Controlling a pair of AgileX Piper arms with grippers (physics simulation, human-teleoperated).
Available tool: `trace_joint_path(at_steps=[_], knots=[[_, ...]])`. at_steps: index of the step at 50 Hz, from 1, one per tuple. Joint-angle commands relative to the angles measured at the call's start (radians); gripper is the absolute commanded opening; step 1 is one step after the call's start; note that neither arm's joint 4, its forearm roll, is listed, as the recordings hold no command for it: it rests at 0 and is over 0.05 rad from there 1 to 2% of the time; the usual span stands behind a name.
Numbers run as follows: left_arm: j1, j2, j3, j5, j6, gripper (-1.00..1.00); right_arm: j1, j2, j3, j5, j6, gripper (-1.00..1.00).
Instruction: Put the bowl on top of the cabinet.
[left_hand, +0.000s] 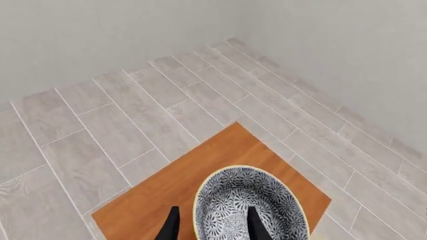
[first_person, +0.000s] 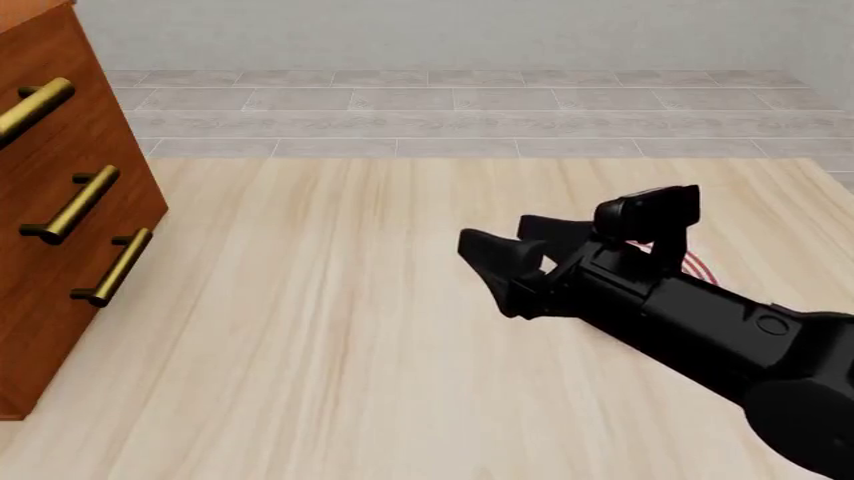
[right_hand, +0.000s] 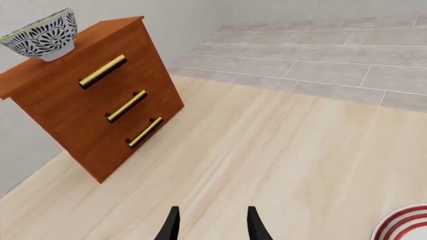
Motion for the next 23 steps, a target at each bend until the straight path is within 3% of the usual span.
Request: trace_joint_path(at_steps=[1, 4, 23], knots=[[-0.008, -0.004, -0.106, 0.065, 0.017, 1.00, 0.002, -0.010, 0.003, 0.004, 0.002, 1.00], [0.000, -0.009, -0.124, 0.070, 0.045, 1.00, 0.003, -0.013, 0.005, 0.006, 0.002, 1.00], [-0.039, -0.039, -0.214, 0.138, 0.033, 1.00, 0.007, -0.016, 0.002, 0.008, 0.001, 1.00]])
